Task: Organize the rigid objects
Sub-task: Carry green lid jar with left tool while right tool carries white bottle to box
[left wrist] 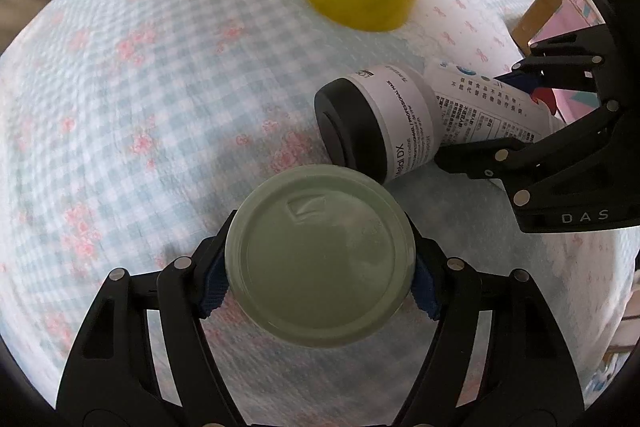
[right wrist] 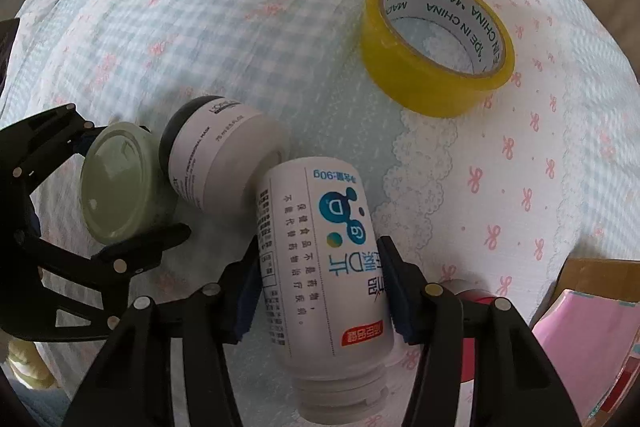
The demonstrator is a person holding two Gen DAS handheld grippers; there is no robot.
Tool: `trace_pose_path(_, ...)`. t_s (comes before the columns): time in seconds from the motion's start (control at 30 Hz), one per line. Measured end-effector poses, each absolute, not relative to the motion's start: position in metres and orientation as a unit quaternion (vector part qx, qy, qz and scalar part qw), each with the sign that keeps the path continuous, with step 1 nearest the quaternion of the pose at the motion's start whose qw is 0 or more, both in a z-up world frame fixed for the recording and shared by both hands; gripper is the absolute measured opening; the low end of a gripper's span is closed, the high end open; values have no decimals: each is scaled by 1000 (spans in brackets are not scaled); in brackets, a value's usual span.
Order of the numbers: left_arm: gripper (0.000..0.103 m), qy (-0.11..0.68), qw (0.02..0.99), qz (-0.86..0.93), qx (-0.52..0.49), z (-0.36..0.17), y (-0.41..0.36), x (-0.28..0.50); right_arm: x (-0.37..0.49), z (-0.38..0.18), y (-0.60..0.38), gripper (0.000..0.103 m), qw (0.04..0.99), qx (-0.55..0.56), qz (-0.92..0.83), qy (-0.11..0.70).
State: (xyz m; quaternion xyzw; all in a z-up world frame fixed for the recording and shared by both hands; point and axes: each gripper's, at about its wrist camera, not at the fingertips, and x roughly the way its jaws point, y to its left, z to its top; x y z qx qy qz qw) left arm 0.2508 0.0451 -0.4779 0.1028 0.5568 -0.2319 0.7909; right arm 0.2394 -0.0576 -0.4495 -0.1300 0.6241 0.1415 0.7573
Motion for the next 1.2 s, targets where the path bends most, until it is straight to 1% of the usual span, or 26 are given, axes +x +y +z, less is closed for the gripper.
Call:
trace_pose_path(0.23,70,551,797,-228,92,-467,56,248,239,-443,-55,50,764,-117,125,622)
trace_pose_path(0.53,69,523,818,-222,90,-424,75,230,218,-401,-60,50,787,-78,99,603)
trace_pose_path(0.73,69,506,830,-219,82,-375,83,212,190,-356,-62,50,804,-52,80,587)
trace_pose_path(0.83,69,502,833,-221,74,-342,86,198,172,-331,-63,50,811,-29,66,580)
trace_pose_path(1.03,69,495,834,-236,55,-276,72,171,132,-274,-80,50,821,43,27,569)
trace_pose_path(1.2,70,483,837,-254,41,-234,51,153,94,-232,-112,50,828,96,-18,552)
